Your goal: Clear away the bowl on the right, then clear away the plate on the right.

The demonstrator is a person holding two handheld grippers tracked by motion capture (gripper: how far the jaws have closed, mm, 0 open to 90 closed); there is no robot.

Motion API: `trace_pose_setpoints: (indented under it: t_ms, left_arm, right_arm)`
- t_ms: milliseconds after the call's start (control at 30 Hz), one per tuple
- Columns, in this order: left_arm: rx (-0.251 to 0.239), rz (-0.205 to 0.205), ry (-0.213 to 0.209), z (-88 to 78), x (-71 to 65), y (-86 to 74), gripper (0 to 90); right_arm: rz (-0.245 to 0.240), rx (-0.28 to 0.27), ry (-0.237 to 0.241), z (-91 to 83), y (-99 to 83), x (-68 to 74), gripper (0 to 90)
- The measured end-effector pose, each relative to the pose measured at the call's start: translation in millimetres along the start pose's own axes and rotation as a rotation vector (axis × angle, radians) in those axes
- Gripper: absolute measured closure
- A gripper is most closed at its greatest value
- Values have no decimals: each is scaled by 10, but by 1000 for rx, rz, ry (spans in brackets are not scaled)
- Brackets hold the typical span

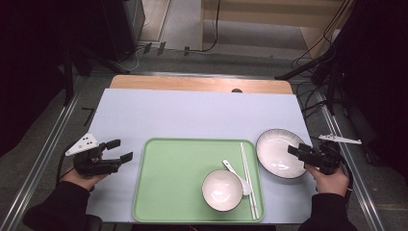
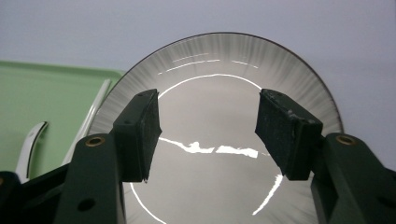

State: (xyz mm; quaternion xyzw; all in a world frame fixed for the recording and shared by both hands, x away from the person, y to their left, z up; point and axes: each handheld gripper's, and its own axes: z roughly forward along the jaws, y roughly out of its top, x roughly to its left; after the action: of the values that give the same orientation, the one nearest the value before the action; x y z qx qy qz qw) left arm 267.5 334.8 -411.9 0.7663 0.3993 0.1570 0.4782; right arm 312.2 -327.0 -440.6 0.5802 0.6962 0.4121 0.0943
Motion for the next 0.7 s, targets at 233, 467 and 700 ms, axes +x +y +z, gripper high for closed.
trace_pose_setpoints:
  t_ms: [233, 467, 700]
  left_arm:
    - [0, 0, 4, -6, 3, 1, 265]
    - [8, 0, 5, -5, 4, 0, 261]
    - [10, 3, 8, 1, 4, -2, 261]
  right_arm:
    - [28, -12, -35, -39, -9, -138, 412]
    - [50, -14, -80, -64, -28, -278, 421]
    - [84, -6, -115, -48, -42, -378, 429]
